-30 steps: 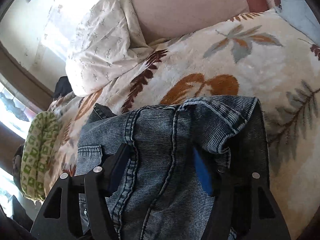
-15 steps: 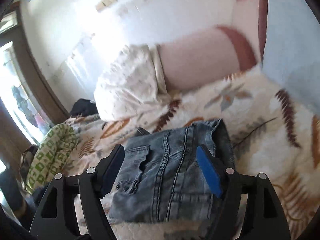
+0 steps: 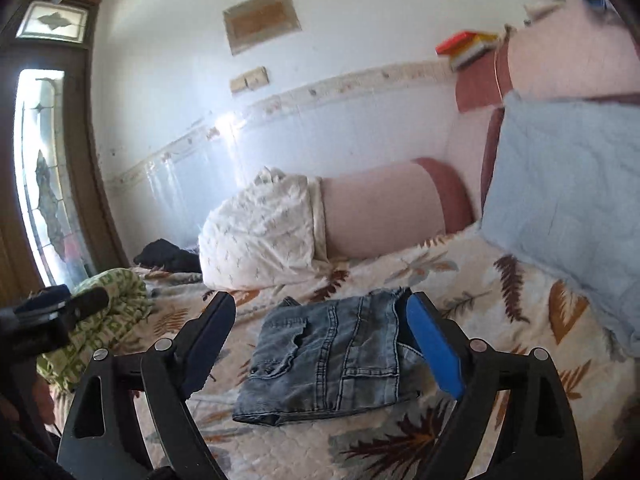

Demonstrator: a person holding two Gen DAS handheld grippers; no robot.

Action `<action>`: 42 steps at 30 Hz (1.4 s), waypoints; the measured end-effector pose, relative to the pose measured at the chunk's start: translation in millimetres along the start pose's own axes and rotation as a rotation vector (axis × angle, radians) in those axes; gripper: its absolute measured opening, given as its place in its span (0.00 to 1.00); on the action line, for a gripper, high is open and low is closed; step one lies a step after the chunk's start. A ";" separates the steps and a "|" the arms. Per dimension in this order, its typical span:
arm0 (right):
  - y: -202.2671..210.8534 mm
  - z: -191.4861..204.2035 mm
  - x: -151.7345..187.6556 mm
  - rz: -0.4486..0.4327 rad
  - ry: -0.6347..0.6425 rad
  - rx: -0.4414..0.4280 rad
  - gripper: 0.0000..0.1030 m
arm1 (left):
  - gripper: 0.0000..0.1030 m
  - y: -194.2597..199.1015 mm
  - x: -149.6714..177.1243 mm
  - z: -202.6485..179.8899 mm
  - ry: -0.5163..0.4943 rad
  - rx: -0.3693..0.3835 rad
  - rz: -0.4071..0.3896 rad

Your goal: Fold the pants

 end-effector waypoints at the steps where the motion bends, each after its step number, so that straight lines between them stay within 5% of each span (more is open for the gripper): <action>1: 6.5 3.2 -2.0 -0.019 0.001 0.001 0.86 | 1.00 3.6 -1.8 0.8 -0.006 -0.006 -0.008; 8: 37.5 5.1 -9.4 -0.119 0.009 0.029 0.88 | 1.00 25.5 -4.4 3.1 -0.016 -0.037 -0.030; 17: 47.3 3.5 -2.2 -0.110 0.034 0.055 0.90 | 1.00 32.4 11.7 7.5 -0.006 -0.027 0.035; 23: 0.7 -35.9 32.2 0.136 -0.149 0.051 0.90 | 1.00 -18.9 54.7 22.3 0.024 -0.026 0.208; 26: -26.1 -46.7 58.6 0.265 -0.135 0.064 0.90 | 1.00 -61.7 67.0 21.2 0.034 0.027 0.271; 28: -41.2 -43.7 65.0 0.325 -0.178 -0.001 0.90 | 1.00 -90.6 69.9 16.8 0.006 0.036 0.307; 32: -68.9 -51.8 58.5 0.331 -0.136 0.011 0.90 | 1.00 -144.8 72.8 -1.1 -0.025 0.080 0.365; 42: -132.8 -175.1 74.3 0.490 -0.455 0.067 0.90 | 1.00 -208.7 113.4 -51.6 0.092 0.251 0.523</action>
Point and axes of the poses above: each gripper's, at about its wrist camera, not at the fingertips, and y roughly against the way its jaws point, z to its left, x to its underside, the point moved 8 cm from there along -y, roughly the way its jaws point, and after that the axes turned 4 degrees about -z, right-handed, at the moved point
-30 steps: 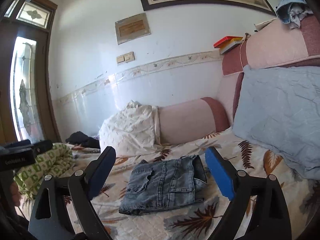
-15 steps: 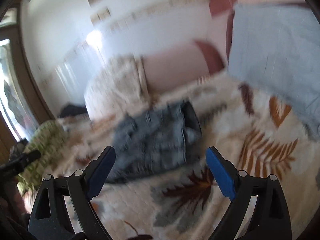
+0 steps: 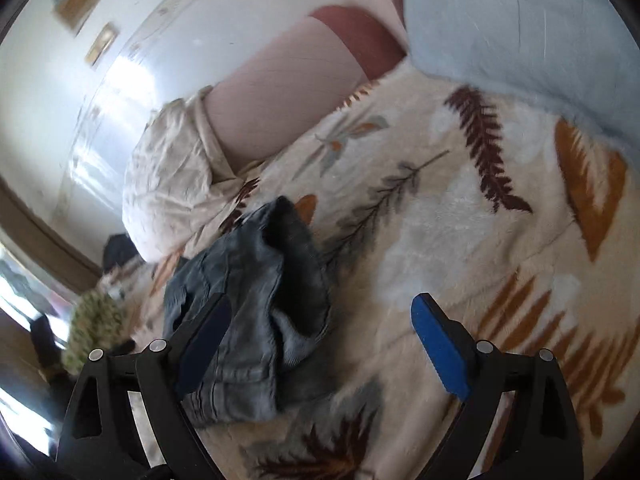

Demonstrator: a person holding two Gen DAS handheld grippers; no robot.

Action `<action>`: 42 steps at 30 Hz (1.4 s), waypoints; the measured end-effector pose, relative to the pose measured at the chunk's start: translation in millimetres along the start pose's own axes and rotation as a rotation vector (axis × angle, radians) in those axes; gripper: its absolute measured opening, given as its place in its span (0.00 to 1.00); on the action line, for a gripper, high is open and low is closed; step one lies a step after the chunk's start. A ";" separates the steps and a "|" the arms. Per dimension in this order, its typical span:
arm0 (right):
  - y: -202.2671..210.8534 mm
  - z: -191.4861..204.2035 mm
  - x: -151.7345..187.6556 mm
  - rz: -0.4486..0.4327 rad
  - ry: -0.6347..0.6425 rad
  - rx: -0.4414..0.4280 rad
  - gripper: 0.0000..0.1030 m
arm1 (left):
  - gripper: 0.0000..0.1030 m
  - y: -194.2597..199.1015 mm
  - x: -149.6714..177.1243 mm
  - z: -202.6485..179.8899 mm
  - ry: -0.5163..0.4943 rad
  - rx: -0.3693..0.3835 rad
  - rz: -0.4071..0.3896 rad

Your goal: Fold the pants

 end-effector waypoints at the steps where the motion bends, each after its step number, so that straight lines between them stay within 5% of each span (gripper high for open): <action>1: -4.7 -3.0 -3.1 0.012 -0.008 0.003 0.90 | 1.00 -2.7 1.9 -3.0 -0.004 0.016 0.007; 14: -74.4 17.4 20.4 0.282 -0.009 -0.018 0.90 | 1.00 -19.4 2.7 -12.3 -0.003 0.116 0.104; 19: -81.6 24.5 27.7 0.321 -0.024 -0.022 0.91 | 1.00 -23.1 1.2 -15.2 0.019 0.153 0.142; 23: -88.6 38.1 38.4 0.403 -0.135 -0.173 0.91 | 1.00 -28.5 -1.7 -17.7 0.047 0.163 0.157; 30: -87.4 31.7 37.5 0.405 -0.189 -0.210 0.90 | 1.00 -40.1 4.8 -36.3 0.044 0.222 0.201; 38: -88.8 31.4 39.8 0.410 -0.161 -0.182 0.75 | 0.98 -52.9 20.4 -39.6 0.056 0.267 0.233; 42: -93.4 29.6 41.4 0.416 -0.144 -0.158 0.60 | 0.87 -53.0 21.0 -39.2 0.041 0.262 0.214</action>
Point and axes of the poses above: each gripper's, at about its wrist camera, not at the fingertips, and y roughly against the way its jaws point, z to its left, x to its underside, the point moved 8 cm from there along -y, roughly the way its jaws point, and after that the axes turned 4 degrees about -z, right-handed, at the moved point
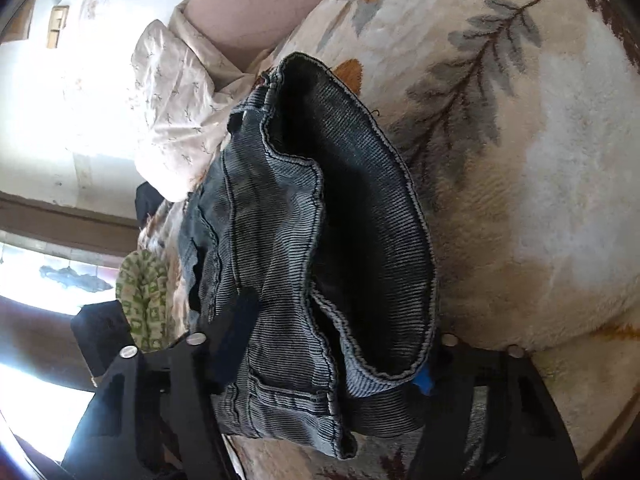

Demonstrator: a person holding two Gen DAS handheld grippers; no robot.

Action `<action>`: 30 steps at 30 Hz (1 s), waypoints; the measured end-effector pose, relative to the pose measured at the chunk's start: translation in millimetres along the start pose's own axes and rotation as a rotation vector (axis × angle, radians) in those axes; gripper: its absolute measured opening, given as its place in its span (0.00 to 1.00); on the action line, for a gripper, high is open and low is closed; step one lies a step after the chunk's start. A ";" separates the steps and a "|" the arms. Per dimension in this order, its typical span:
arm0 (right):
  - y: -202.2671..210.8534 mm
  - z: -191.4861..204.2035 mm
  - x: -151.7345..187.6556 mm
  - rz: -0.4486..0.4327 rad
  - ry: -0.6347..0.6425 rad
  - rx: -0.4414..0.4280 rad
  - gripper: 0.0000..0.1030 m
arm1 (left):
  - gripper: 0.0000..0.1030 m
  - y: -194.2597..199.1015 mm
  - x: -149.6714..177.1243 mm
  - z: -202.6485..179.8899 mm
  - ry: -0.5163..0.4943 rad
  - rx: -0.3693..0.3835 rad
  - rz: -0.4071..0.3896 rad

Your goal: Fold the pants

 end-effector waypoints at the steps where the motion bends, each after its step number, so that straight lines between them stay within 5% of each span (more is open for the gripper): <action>1: 0.0 -0.5 0.7 0.000 0.006 0.005 0.60 | 0.84 0.6 -0.2 -0.2 -0.005 -0.002 -0.004; 8: -4.9 1.1 3.0 -0.008 0.049 0.035 0.58 | 0.70 7.5 -1.4 -0.1 -0.008 -0.001 -0.050; 13: -8.2 7.2 3.9 -0.012 0.058 0.036 0.42 | 0.62 14.3 -2.0 -3.4 -0.005 0.015 -0.080; 22: -3.2 28.5 0.7 -0.046 0.116 0.010 0.26 | 0.53 21.7 -5.2 -1.0 0.023 0.051 -0.102; 30: -0.4 58.3 -0.1 -0.090 0.177 -0.045 0.23 | 0.51 44.0 -14.3 11.1 0.049 0.047 -0.143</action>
Point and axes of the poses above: each gripper's, at about its wrist camera, not at the fingertips, and y roughly against the way its jaws point, z to its left, x to its underside, the point moved 8 cm from there along -y, roughly the way its jaws point, and after that the axes turned 4 degrees about -z, right-handed, at the moved point
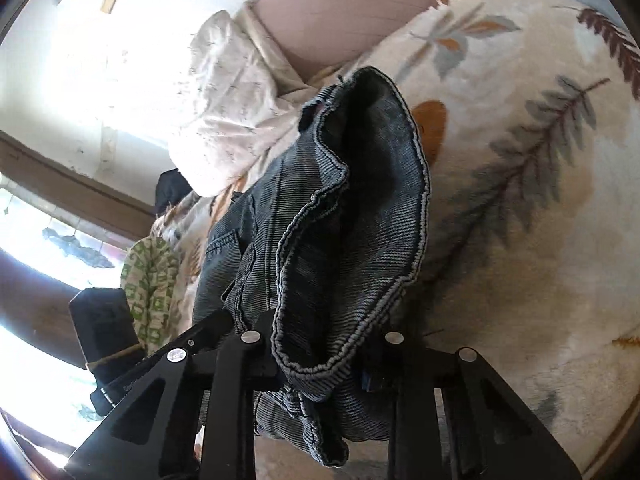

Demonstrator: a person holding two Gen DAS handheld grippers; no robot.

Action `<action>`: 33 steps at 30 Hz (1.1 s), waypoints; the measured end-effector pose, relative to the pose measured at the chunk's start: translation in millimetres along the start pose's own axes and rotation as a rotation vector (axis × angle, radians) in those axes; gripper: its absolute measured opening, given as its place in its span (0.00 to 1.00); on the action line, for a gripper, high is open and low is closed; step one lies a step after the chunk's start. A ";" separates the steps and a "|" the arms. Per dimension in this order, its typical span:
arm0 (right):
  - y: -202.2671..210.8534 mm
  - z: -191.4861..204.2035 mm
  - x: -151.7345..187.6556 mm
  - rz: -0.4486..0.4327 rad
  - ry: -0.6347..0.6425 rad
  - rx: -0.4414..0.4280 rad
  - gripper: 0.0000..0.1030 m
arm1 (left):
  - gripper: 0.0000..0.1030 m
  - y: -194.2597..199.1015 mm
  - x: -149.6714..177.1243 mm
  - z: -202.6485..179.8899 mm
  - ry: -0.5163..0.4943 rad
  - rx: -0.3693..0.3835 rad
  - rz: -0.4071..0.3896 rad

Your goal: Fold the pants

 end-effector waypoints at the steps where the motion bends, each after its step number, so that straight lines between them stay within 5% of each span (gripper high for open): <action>1: -1.7 3.7 0.6 0.000 0.009 -0.002 0.23 | 0.51 4.7 -2.2 3.2 0.000 -0.005 -0.007; 10: -33.6 62.2 4.8 -0.053 0.101 -0.073 0.23 | 0.51 48.8 -32.6 48.6 -0.010 -0.082 -0.100; 19: -100.7 65.2 -1.7 -0.035 0.114 -0.005 0.23 | 0.52 14.8 -35.4 99.7 0.013 -0.175 -0.054; 23: -115.8 54.9 -3.7 -0.013 0.109 0.017 0.23 | 0.63 8.6 -27.5 105.9 -0.011 -0.193 -0.072; 33: -121.6 41.7 10.9 0.004 0.123 0.138 0.46 | 0.81 15.1 -12.5 108.0 -0.060 -0.353 -0.122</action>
Point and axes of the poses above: each gripper's, at about its wrist camera, not at the fingertips, and y roughly against the way its jaws point, z to its left, x to its underside, the point moved 8 cm from there along -y, roughly the way its jaws point, and after that the axes turned 4 degrees about -z, right-handed, at the moved point
